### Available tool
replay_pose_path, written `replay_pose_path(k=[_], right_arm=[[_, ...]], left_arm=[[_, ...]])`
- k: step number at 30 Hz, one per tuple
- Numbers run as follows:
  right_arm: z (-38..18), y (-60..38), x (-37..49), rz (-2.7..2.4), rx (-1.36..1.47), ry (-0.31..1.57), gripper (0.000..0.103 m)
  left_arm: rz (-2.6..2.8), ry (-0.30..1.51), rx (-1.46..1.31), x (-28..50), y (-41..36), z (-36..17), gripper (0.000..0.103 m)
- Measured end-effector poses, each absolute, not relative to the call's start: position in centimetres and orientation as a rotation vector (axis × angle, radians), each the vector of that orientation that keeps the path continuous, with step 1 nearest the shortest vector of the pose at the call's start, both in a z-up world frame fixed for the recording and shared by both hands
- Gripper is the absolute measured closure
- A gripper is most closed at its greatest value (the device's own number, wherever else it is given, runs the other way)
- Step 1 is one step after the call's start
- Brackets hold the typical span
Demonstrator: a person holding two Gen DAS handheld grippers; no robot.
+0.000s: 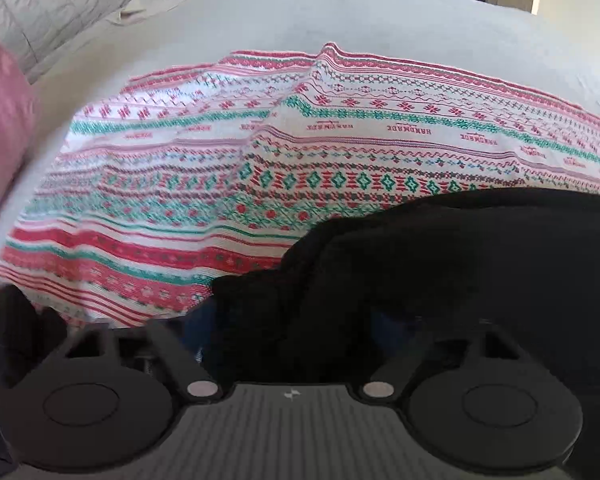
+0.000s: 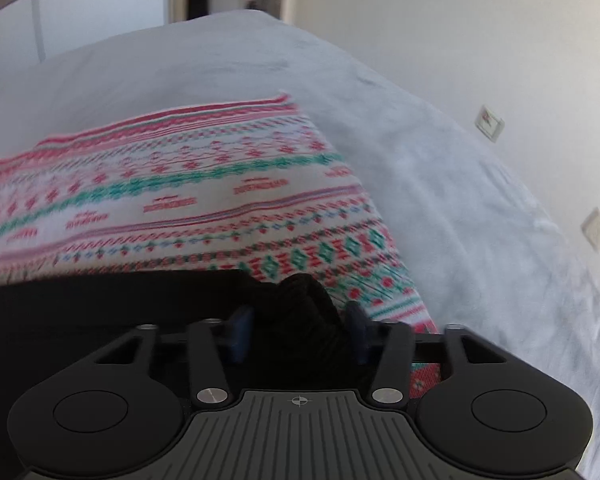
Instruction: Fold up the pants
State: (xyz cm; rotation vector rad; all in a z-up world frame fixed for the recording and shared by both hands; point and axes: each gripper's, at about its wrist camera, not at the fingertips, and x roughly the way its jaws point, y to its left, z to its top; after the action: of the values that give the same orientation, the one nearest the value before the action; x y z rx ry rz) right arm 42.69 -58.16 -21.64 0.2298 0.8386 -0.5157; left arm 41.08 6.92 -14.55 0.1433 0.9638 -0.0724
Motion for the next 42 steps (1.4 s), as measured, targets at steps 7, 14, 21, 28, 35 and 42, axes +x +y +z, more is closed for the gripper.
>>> replay_pose_path(k=[7,14,21,28,35,42], right_arm=[[-17.6,-58.1,42.3,-0.537,0.204,0.830,0.083],[-4.4,-57.6,35.1,-0.412,0.204,0.459,0.083],[-8.7,-55.0,15.5,-0.174,0.147,0.351,0.080],[-20.1,-53.9,2.8,-0.361,0.227,0.683,0.065],[-18.1,-52.7,-0.5,-0.433,0.462,0.580,0.038],[-18.4,-52.7,4.9,-0.483,0.526,0.605,0.034]], left_arm=[[-0.097,0.879,0.071,40.4,8.4,-12.0,0.067],[-0.183,0.595,-0.119,34.5,12.4,-4.8,0.073],[-0.266,0.520,0.116,19.4,16.0,-9.7,0.061],[-0.284,0.647,0.124,12.7,18.7,-12.0,0.021],[-0.262,0.685,-0.247,10.9,23.0,-9.9,0.013],[-0.221,0.744,-0.356,14.0,21.3,-9.9,0.011]])
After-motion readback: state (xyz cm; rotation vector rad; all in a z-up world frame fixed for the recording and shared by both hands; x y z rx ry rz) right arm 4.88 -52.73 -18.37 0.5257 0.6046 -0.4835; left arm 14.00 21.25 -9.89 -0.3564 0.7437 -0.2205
